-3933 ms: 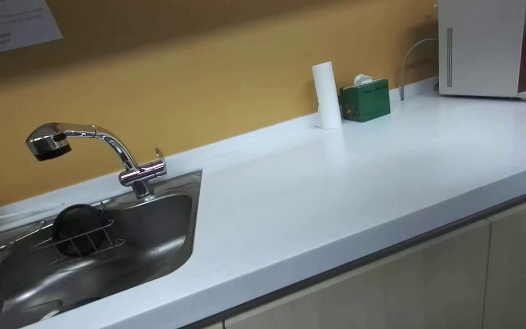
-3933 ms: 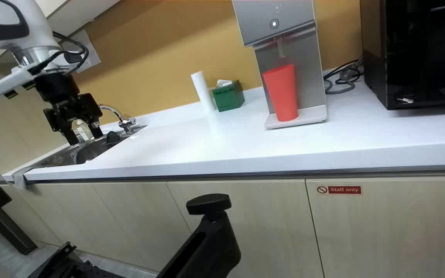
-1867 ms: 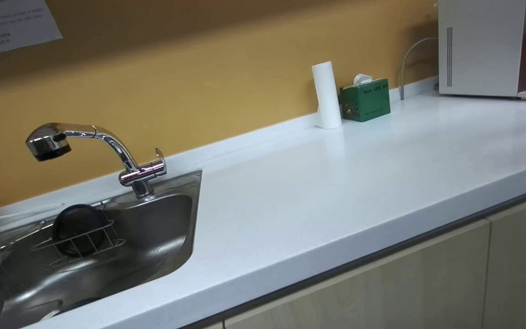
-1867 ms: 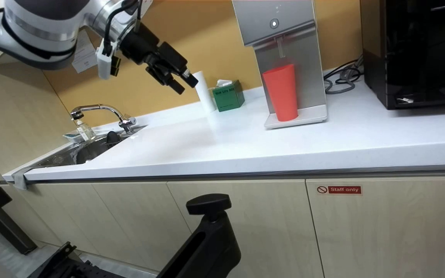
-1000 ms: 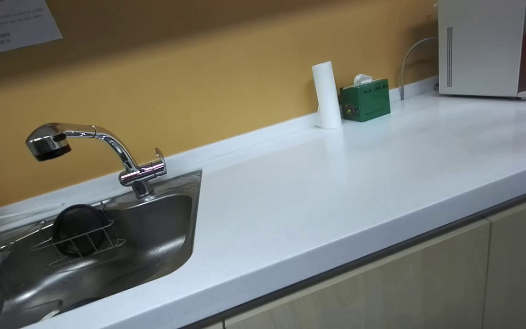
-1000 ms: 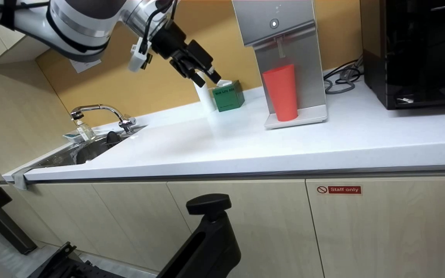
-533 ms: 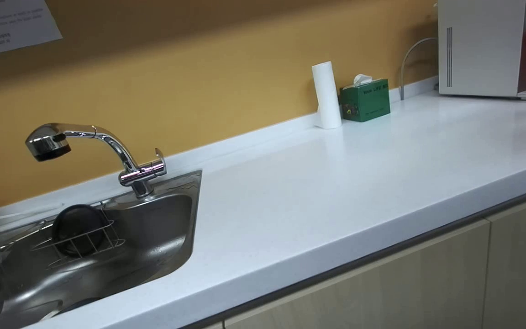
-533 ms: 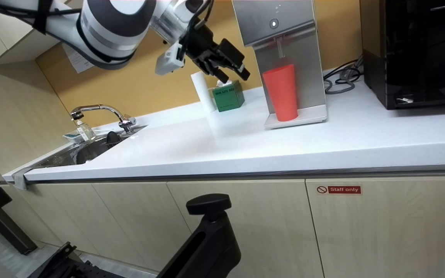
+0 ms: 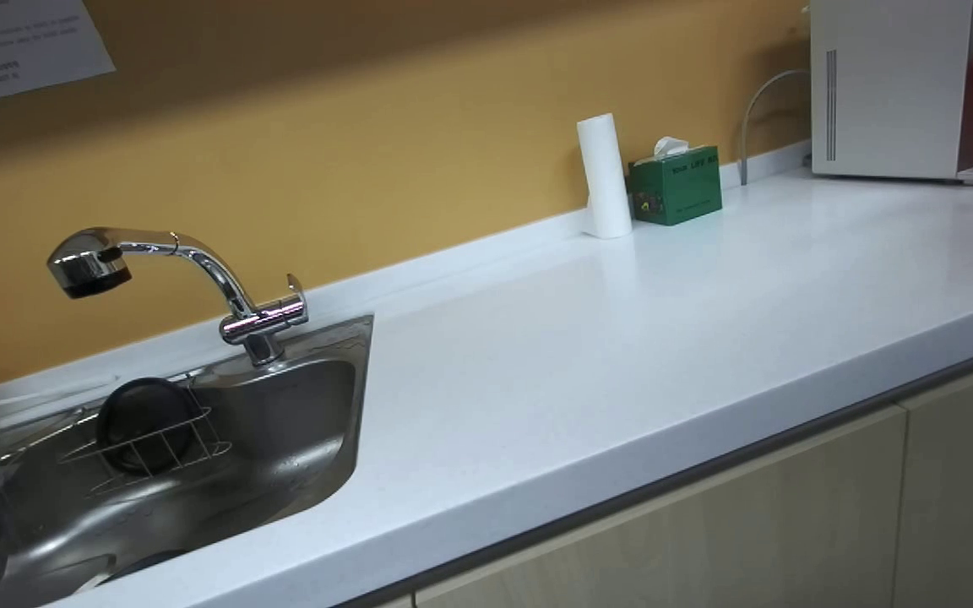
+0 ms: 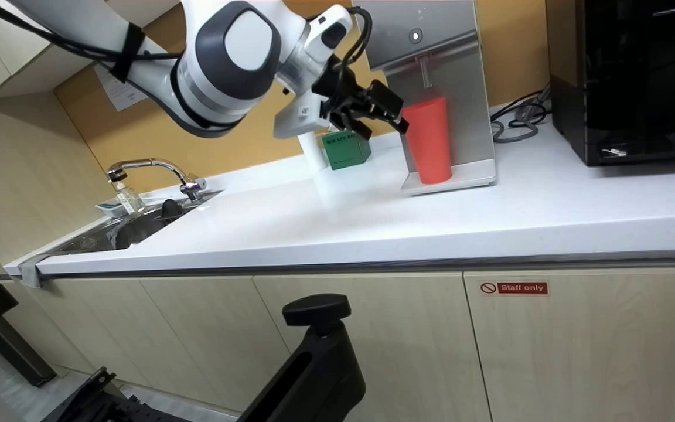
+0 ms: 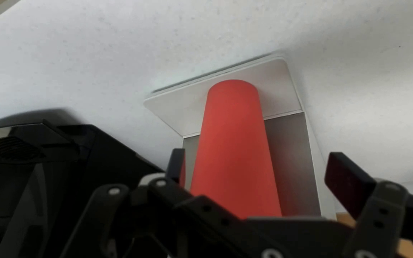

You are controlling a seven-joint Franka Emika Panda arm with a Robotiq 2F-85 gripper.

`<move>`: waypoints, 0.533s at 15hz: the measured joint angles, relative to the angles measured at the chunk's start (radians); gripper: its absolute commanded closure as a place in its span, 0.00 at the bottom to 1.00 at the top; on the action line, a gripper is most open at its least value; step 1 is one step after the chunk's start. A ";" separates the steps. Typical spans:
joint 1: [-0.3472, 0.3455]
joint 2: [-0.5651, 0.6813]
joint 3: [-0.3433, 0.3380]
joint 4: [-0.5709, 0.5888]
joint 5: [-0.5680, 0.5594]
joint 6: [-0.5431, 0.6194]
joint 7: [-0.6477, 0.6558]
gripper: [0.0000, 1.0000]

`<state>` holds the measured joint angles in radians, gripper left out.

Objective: Move the pink cup to the left

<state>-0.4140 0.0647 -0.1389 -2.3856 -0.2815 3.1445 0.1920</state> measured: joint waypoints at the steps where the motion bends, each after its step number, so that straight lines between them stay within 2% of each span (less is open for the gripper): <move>1: 0.000 0.023 -0.005 0.013 0.000 0.025 0.000 0.00; 4: 0.000 0.088 -0.017 0.050 0.005 0.090 0.000 0.00; 6: 0.018 0.128 -0.032 0.071 0.091 0.127 -0.049 0.00; 8: 0.021 0.164 -0.034 0.092 0.107 0.161 -0.056 0.00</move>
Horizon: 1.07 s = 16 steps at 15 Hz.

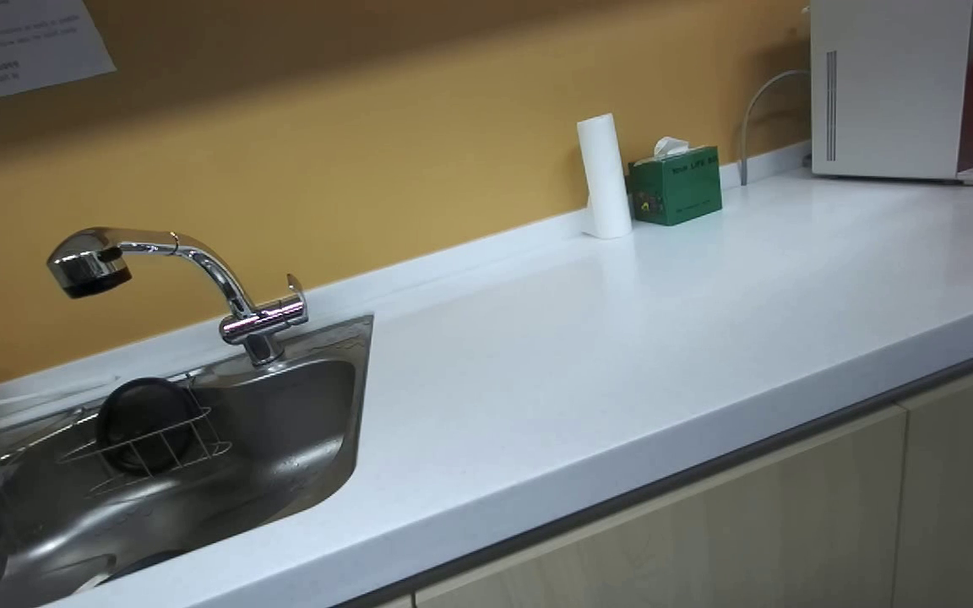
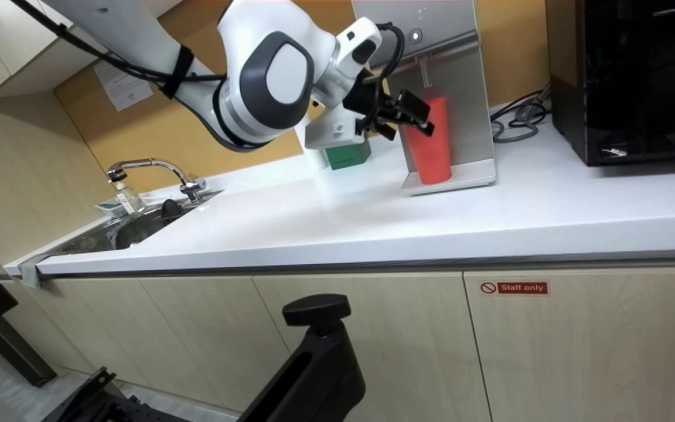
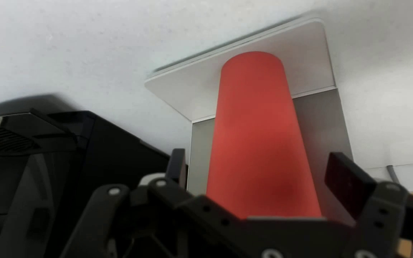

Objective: Move the pink cup to the left

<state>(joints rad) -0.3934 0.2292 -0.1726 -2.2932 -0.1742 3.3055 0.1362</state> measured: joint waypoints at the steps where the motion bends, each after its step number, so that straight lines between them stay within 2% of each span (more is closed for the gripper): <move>1: -0.001 0.017 0.000 0.010 0.002 0.017 0.000 0.00; 11: -0.023 0.109 0.039 0.088 0.003 0.066 0.000 0.00; 12: -0.025 0.113 0.041 0.093 0.003 0.066 0.000 0.25; 13: -0.028 0.117 0.044 0.099 0.003 0.066 0.000 0.25; 16: -0.033 0.130 0.047 0.115 0.003 0.067 0.000 0.45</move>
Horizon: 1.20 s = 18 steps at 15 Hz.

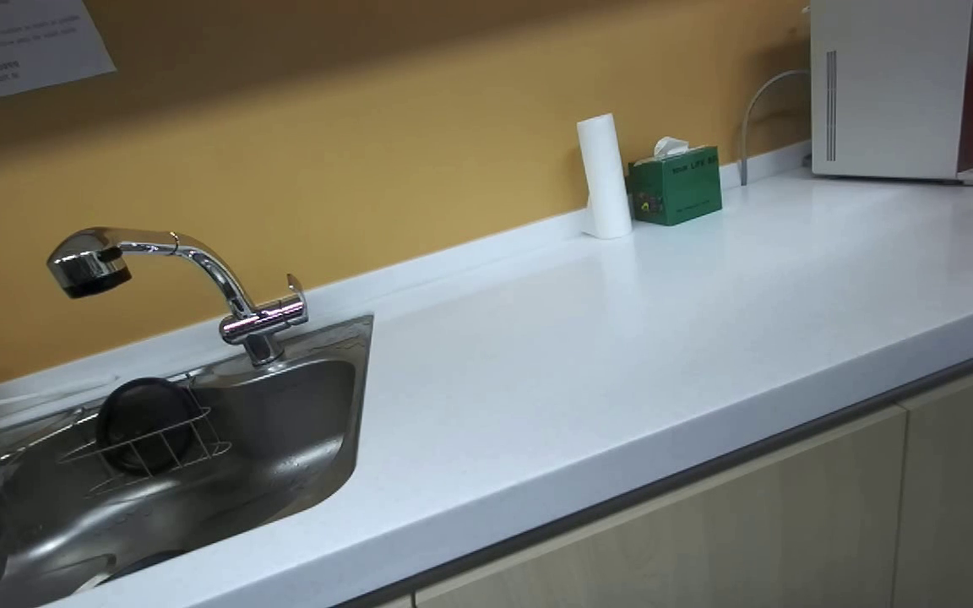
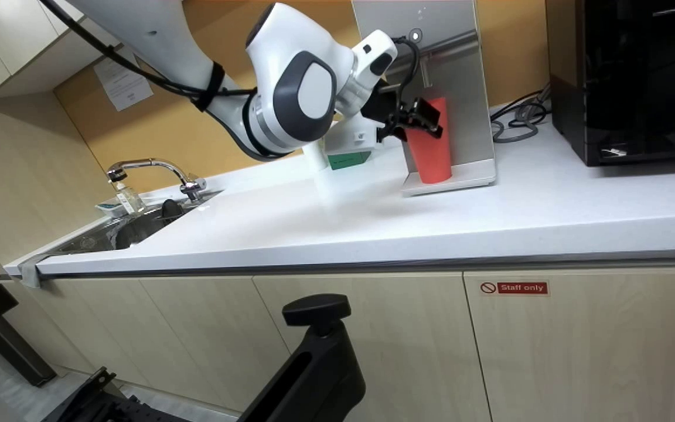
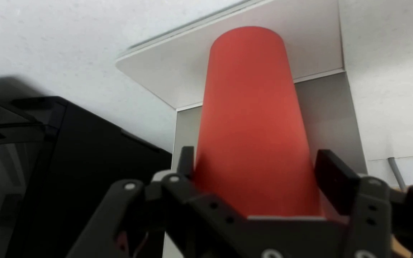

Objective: Move the pink cup to the left

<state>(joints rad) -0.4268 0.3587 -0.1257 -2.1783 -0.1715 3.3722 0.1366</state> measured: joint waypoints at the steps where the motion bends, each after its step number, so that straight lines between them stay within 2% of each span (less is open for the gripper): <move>1: -0.001 0.003 0.000 0.006 0.000 0.000 0.000 0.46; 3: -0.002 0.007 0.000 0.014 0.000 -0.001 0.000 0.52; 10: 0.002 -0.020 0.016 -0.010 -0.005 -0.016 -0.001 0.58; 15: 0.034 -0.148 0.017 -0.161 0.013 -0.027 -0.009 0.58; 18: 0.092 -0.246 -0.039 -0.269 0.056 -0.027 -0.040 0.58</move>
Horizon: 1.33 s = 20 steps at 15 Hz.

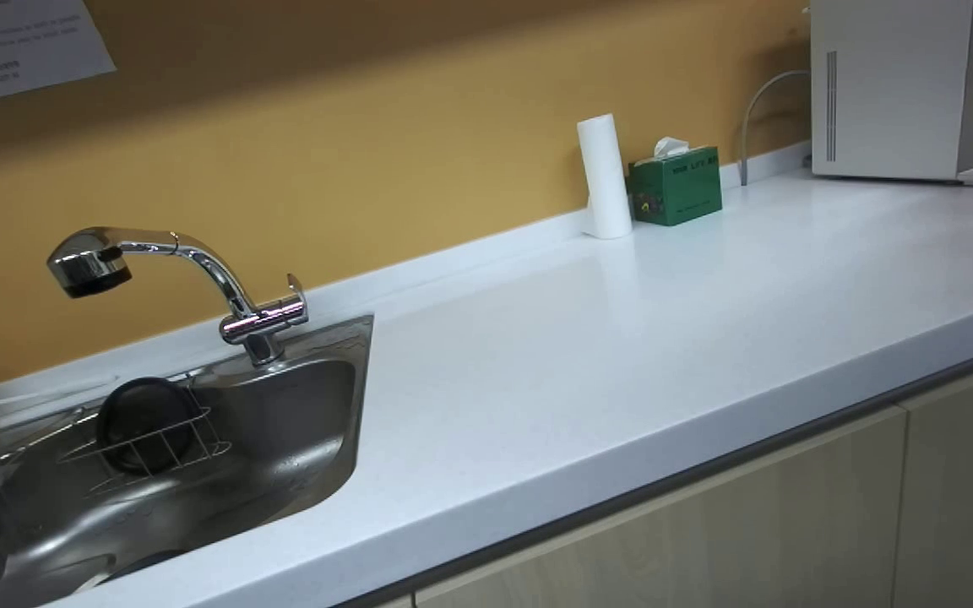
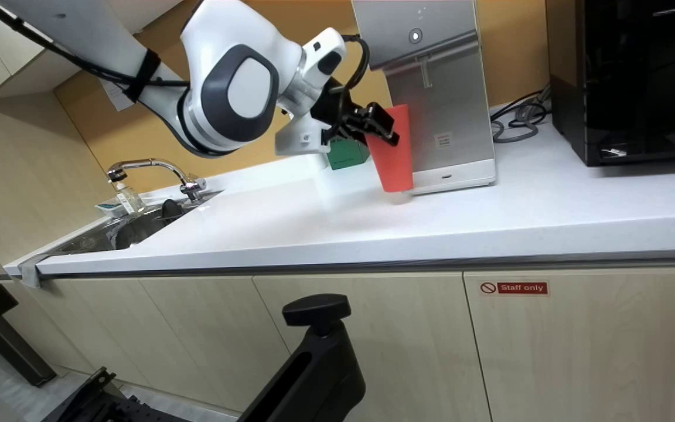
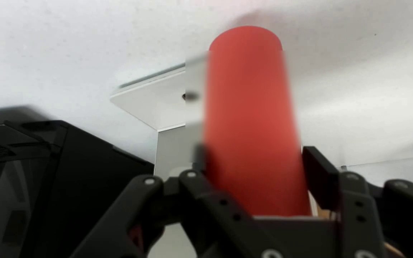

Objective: Move the pink cup to the left

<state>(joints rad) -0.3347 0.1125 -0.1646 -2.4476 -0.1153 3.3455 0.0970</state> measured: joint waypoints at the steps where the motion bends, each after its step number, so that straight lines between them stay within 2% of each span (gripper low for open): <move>1: 0.019 -0.030 -0.023 -0.034 0.007 0.000 -0.006 0.58; 5: 0.037 -0.104 -0.041 -0.147 0.043 0.009 -0.045 0.58; 8: 0.056 -0.101 -0.038 -0.203 0.077 0.064 -0.083 0.58; 10: 0.075 -0.085 -0.031 -0.228 0.175 0.129 -0.179 0.58; 12: 0.110 -0.086 -0.025 -0.228 0.314 0.128 -0.309 0.58; 13: 0.130 -0.092 -0.023 -0.224 0.383 0.125 -0.373 0.50; 14: 0.148 -0.099 -0.019 -0.221 0.446 0.123 -0.433 0.08; 17: 0.185 -0.111 0.004 -0.217 0.586 0.118 -0.554 0.00; 20: 0.213 -0.111 0.034 -0.218 0.647 0.115 -0.576 0.00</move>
<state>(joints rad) -0.1217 0.0013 -0.1307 -2.6655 0.5322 3.4609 -0.4785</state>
